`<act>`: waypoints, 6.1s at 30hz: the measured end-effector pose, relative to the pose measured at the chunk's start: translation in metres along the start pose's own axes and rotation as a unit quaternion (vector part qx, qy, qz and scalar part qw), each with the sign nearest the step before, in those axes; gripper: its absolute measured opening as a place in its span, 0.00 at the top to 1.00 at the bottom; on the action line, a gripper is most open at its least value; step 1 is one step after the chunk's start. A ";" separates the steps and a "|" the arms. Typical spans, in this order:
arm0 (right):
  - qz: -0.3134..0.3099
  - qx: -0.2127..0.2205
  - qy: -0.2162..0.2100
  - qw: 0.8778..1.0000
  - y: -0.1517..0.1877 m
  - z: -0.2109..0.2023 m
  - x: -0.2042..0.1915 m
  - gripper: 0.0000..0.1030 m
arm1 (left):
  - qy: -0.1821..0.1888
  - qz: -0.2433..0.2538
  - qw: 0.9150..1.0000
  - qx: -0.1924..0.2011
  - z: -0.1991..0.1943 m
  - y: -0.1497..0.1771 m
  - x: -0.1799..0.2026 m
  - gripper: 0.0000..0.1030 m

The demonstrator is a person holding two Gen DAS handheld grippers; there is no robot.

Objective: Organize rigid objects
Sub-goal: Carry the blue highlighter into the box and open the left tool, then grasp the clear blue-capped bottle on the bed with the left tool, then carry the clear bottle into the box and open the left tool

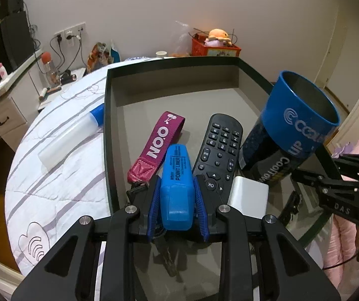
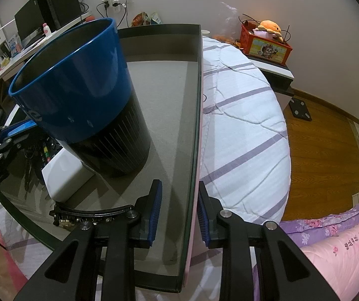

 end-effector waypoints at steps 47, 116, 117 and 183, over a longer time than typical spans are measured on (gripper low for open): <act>0.000 -0.006 0.012 1.000 0.002 0.000 -0.003 0.72 | -0.032 -0.047 0.992 0.113 -0.108 0.048 -0.092 0.01; -0.005 -0.006 0.016 1.000 -0.002 -0.003 -0.004 0.71 | -0.021 -0.020 0.999 -0.018 -0.015 0.075 -0.116 0.74; -0.005 -0.006 0.016 1.000 -0.001 -0.003 -0.004 0.71 | -0.021 -0.030 0.999 -0.015 -0.017 0.074 -0.117 0.74; -0.011 -0.001 -0.016 1.000 -0.001 0.001 -0.001 0.65 | -0.005 0.020 1.000 -0.018 0.008 -0.010 0.001 0.46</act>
Point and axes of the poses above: each gripper's, at about its wrist camera, not at the fingertips, and z roughly the way its jaws point, x to its right, y to its underside, the point moved 7 cm from there along z, roughly the way its jaws point, and after that the axes turned 2 degrees about -x, right-handed, at the moved point
